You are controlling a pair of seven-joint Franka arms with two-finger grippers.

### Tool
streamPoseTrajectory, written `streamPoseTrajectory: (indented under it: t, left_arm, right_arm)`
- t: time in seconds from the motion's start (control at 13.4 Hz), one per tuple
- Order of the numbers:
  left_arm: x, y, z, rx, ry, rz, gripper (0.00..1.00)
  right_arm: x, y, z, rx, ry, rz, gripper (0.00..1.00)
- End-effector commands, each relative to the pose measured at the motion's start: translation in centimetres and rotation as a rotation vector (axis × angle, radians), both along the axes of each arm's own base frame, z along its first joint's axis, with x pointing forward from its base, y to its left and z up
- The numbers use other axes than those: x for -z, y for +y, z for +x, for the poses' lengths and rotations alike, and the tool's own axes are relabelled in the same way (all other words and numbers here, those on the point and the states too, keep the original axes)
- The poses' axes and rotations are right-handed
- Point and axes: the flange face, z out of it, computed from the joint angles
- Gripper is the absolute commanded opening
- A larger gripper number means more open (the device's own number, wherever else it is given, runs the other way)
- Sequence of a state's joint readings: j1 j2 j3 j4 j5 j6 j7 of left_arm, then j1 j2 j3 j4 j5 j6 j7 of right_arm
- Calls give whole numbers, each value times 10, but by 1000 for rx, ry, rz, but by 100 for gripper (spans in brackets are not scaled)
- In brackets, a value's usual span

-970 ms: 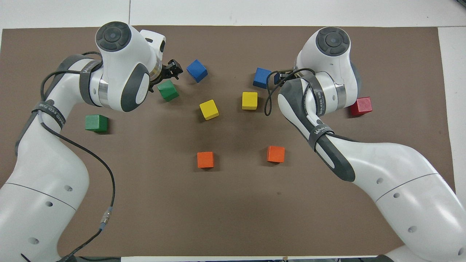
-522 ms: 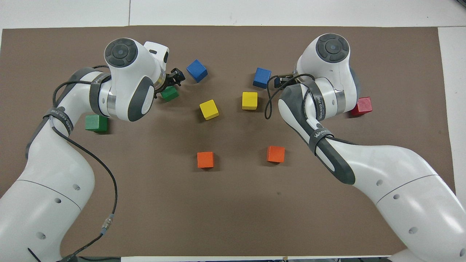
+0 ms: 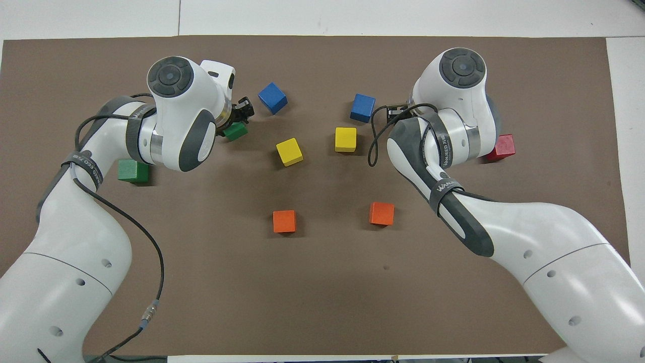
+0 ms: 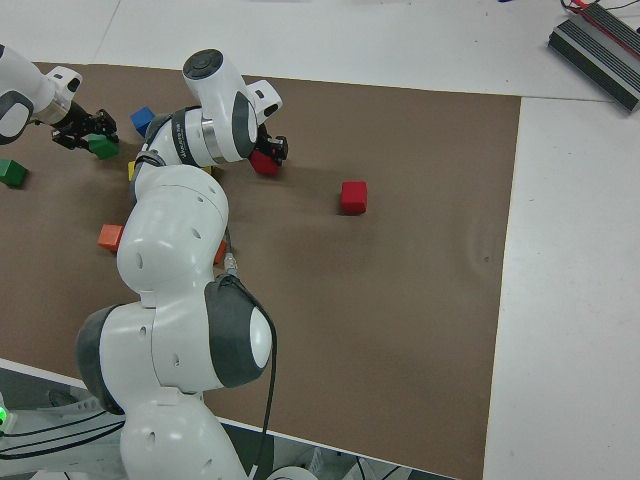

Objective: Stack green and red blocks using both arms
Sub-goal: 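Grasp and lift green with the left gripper while the right gripper lifts red, then stack green on green with the left gripper while the right gripper stacks red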

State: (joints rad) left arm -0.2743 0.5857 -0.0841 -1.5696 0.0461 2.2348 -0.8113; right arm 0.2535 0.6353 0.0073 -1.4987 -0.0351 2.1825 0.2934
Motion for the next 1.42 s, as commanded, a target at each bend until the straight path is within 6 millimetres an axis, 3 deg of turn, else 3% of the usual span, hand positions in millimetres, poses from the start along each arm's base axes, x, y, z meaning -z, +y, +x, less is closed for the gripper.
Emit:
streamPoseTrajectory:
  t: [0.0,0.15,0.22,0.3,0.6,0.75,0.97,1.12,1.34]
  left_arm:
    - [-8,-2,-11,-51,-4,20,0]
    - [-36,6,-3,-50,65,73,0]
    - [-47,11,-1,-39,79,88,0]
    - [-72,20,-6,-6,75,87,0]
    - [-118,138,-39,218,113,66,0]
    - [-120,182,-40,373,154,63,0]
    - [-117,222,-42,487,170,54,0]
    - [-109,243,-46,527,174,47,0]
    - [-94,248,-53,548,167,44,0]
  right_arm:
    - [-11,-6,-7,31,13,12,0]
    - [-31,-13,-2,38,10,6,0]
    - [-43,-27,1,49,8,-2,0]
    - [-56,-42,2,51,8,-4,0]
    - [-111,-111,-6,-13,5,-14,0]
    - [-119,-148,-17,-40,28,-21,0]
    - [-112,-197,-41,-86,54,-23,0]
    - [-102,-217,-56,-111,25,-24,0]
    - [-89,-223,-66,-101,11,-23,0]
